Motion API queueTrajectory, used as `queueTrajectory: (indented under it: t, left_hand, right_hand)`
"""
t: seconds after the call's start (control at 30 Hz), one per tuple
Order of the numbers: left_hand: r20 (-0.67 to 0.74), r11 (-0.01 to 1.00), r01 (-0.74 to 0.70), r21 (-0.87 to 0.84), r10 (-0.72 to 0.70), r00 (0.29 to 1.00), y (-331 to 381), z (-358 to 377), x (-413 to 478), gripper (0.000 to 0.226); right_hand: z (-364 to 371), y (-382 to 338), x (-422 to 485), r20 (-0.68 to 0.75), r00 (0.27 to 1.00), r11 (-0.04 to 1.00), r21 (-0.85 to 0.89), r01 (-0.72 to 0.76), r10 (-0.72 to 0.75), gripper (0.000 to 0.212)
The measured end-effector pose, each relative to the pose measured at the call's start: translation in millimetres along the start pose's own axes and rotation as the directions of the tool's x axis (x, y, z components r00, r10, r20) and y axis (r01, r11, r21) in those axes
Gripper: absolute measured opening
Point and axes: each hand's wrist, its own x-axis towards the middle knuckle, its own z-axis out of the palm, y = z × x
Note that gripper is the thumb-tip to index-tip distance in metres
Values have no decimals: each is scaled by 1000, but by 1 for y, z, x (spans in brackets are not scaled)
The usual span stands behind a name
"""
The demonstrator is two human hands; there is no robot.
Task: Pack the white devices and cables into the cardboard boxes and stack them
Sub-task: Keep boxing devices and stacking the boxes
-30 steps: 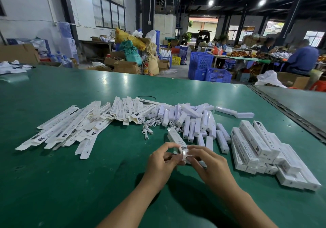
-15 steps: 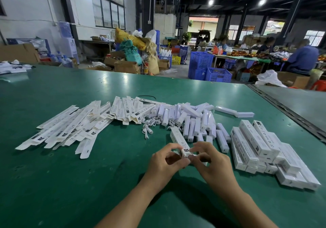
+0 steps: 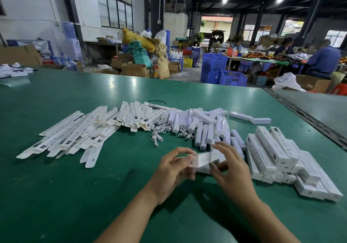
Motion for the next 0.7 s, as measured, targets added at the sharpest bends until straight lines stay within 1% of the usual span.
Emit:
queueTrajectory:
  t: [0.03, 0.07, 0.1, 0.13, 0.23, 0.3, 0.4, 0.47, 0.53, 0.6, 0.63, 0.7]
  left_hand:
    - [2, 997, 16, -79, -16, 1000, 2, -2, 0, 7]
    - [-9, 992, 18, -128, -19, 1000, 3, -4, 0, 11]
    - [-15, 988, 22, -152, -25, 1000, 3, -5, 1, 14]
    - [-19, 990, 28, -142, -31, 999, 2, -4, 1, 13]
    - [-20, 998, 53, -23, -53, 998, -6, 0, 0, 17]
    - [12, 996, 47, 70, -48, 999, -10, 1, -2, 25]
    - [67, 974, -16, 227, 0, 998, -10, -1, -3, 46]
    - [67, 942, -80, 327, 61, 996, -13, -1, -2, 54]
    - [41, 911, -153, 382, 149, 988, -17, 2, 0, 56]
    - [10, 892, -214, 399, 229, 973, -21, 1, 3, 56]
    - [-5, 890, -228, 395, 251, 968, -22, 0, 5, 54]
    - [-51, 900, -248, 359, 284, 958, -20, -2, 7, 40]
  right_hand:
    - [-2, 1, 1, -16, 1000, 1000, -1, -16, 16, 57]
    - [-4, 3, 1, -20, 1000, 1000, 11, -22, 22, 57]
    - [-6, 5, 1, -8, 1000, 1000, 20, -11, 11, 57]
    - [-7, 6, 0, 22, 1000, 1000, 23, 10, -10, 57]
    - [-1, 4, -2, 144, 988, 999, 11, 48, -49, 50]
    - [4, 2, -1, 174, 983, 997, -26, 66, -61, 46]
    - [6, -1, 0, 129, 987, 992, -62, 107, -99, 48]
    - [6, -1, -1, 80, 986, 985, -75, 155, -149, 50]
    - [8, -2, -2, 46, 983, 979, -86, 184, -181, 50]
    - [10, -3, -2, 54, 981, 979, -76, 189, -185, 51]
    - [11, -3, -1, 68, 983, 982, -59, 177, -173, 54]
    - [11, -1, -1, 116, 991, 996, -42, 78, -73, 65]
